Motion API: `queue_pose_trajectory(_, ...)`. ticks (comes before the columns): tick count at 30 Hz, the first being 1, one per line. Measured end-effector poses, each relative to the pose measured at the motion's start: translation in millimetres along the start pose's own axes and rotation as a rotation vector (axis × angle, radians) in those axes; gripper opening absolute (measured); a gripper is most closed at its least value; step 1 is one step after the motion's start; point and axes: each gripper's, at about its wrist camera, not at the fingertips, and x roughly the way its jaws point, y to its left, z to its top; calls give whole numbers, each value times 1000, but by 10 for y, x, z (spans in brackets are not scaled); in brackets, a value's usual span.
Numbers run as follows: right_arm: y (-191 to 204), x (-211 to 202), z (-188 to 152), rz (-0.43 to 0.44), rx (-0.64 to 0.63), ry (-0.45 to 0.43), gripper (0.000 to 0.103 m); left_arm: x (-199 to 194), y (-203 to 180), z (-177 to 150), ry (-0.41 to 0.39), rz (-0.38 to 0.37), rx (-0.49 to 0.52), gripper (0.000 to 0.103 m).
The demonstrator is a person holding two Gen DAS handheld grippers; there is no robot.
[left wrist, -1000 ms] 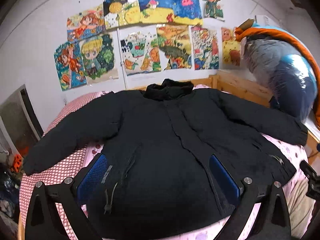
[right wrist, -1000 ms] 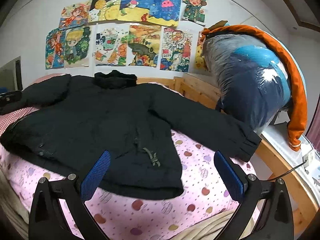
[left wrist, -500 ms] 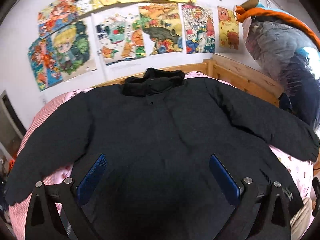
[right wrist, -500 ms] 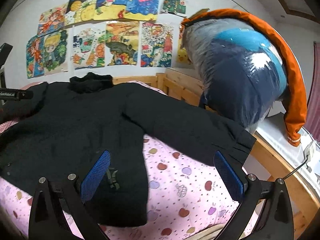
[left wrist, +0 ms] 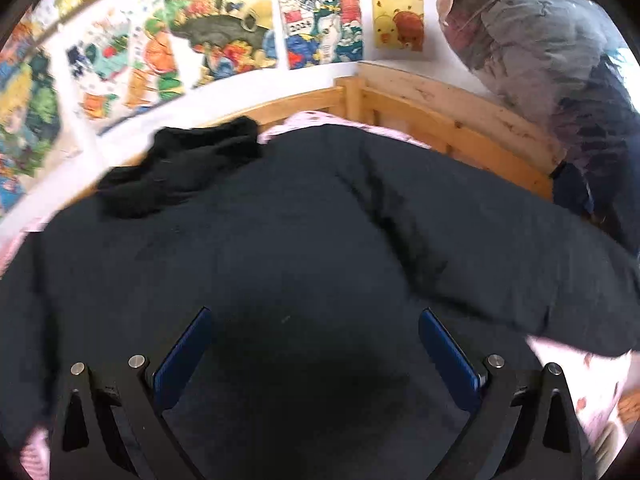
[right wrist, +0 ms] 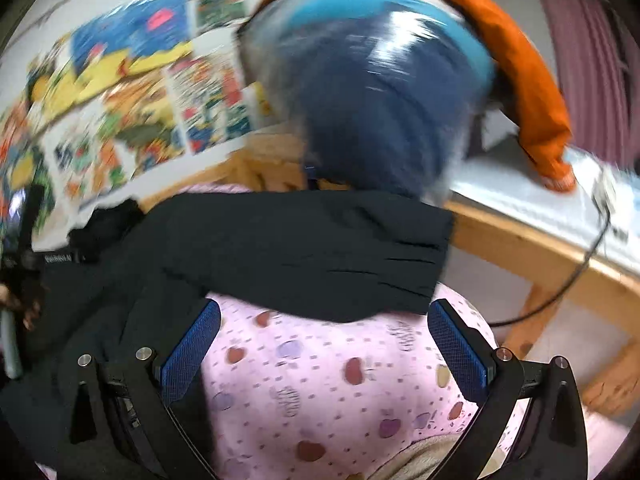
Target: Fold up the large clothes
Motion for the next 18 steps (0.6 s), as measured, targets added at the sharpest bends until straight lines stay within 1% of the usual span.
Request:
queue_pose_trajectory(4,-323,110,-28,-56,85,-33,102,246,-85,52,6,-8,-23,103)
queue_pose_trajectory(8,-545,313,41,-53,135,-32,102,344,-73,48,17,-18,-65,103)
queue_pose_trajectory(12,-641,532,92,-9,151,-20,102,381,-80,88,10,-13,-80,103)
queue_pose_trajectory(16,-694,822,64,84,218,56,102,381,-69,137,1,-1,-77,103)
queue_pose_trajectory(18,-671,930,28,117,232,79,102,408,-53,166,-3,6,-65,103)
